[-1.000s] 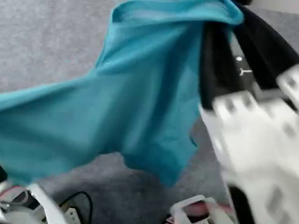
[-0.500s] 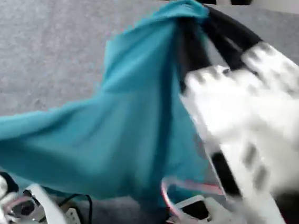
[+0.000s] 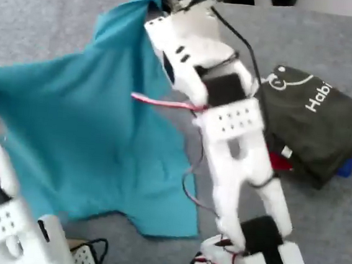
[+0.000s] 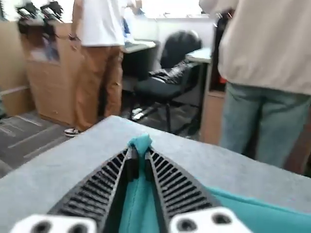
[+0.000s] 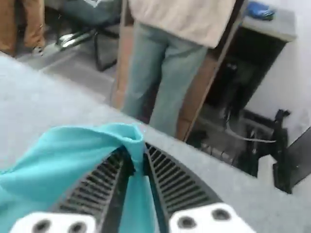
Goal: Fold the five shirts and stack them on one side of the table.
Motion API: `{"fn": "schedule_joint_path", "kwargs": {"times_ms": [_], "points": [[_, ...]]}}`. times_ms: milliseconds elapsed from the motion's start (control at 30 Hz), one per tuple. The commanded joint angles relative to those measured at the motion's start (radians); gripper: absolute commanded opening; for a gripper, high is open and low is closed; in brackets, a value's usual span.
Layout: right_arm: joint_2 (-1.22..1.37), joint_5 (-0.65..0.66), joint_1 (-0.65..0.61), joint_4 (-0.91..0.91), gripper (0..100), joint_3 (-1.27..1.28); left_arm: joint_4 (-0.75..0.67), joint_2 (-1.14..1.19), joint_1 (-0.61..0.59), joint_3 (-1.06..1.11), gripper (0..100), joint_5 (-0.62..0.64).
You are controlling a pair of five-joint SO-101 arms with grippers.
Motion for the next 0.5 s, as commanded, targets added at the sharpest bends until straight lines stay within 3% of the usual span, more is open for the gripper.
{"fn": "schedule_joint_path", "kwargs": {"times_ms": [0,267,467], "points": [[0.074,0.005,0.049,-0.189,1.3,0.001,-0.278,0.215,0.041,-0.045,3,0.002],[0.289,-0.002,0.112,-0.232,1.3,-0.242,-0.255,0.726,0.035,-0.44,3,0.002],[0.363,-0.002,0.137,-0.052,1.3,-0.38,-0.106,0.822,0.001,-0.564,3,0.0]]}}
